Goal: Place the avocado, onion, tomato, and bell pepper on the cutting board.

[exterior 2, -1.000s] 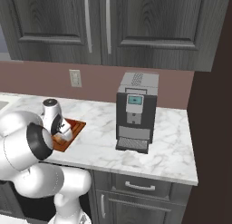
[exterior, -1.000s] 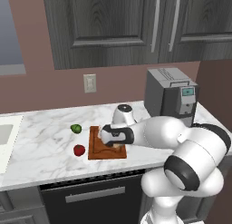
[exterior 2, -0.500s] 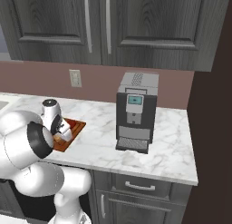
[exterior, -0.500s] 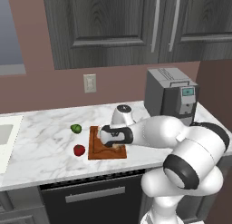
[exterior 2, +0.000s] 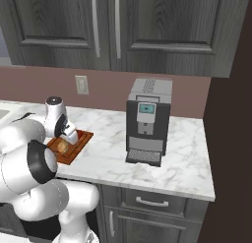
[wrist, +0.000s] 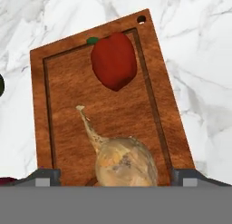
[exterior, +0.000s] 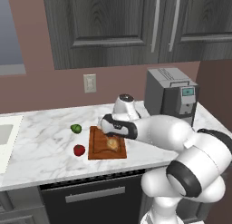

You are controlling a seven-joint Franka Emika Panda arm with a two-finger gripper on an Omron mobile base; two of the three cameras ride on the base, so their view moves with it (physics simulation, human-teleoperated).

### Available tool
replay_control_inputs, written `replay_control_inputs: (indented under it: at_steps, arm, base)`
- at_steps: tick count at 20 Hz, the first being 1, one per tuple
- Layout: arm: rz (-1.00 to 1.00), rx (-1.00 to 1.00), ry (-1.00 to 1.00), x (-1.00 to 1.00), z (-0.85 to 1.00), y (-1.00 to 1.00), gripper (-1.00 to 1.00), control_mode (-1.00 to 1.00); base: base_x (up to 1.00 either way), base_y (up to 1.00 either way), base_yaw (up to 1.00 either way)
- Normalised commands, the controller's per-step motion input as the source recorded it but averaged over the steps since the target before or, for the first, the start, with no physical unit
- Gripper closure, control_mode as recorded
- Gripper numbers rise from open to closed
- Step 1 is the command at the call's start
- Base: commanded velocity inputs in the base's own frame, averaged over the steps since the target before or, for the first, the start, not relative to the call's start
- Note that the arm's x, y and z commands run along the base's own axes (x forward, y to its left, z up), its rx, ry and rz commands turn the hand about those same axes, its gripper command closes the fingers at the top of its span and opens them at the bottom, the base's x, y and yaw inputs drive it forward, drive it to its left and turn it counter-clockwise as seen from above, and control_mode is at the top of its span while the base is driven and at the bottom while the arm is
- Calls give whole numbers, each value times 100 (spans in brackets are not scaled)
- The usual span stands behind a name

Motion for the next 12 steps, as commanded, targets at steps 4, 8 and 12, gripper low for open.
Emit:
replay_control_inputs:
  at_steps: [4,8,12]
  arm:
    - [8,0,0,-30,61,29,-100,-100]
    - [16,0,0,-60,32,47,-100,-100]
    - [15,0,0,-45,4,70,-100,-100]
  base:
    - [0,0,0]
    - [0,0,0]
    - [0,0,0]
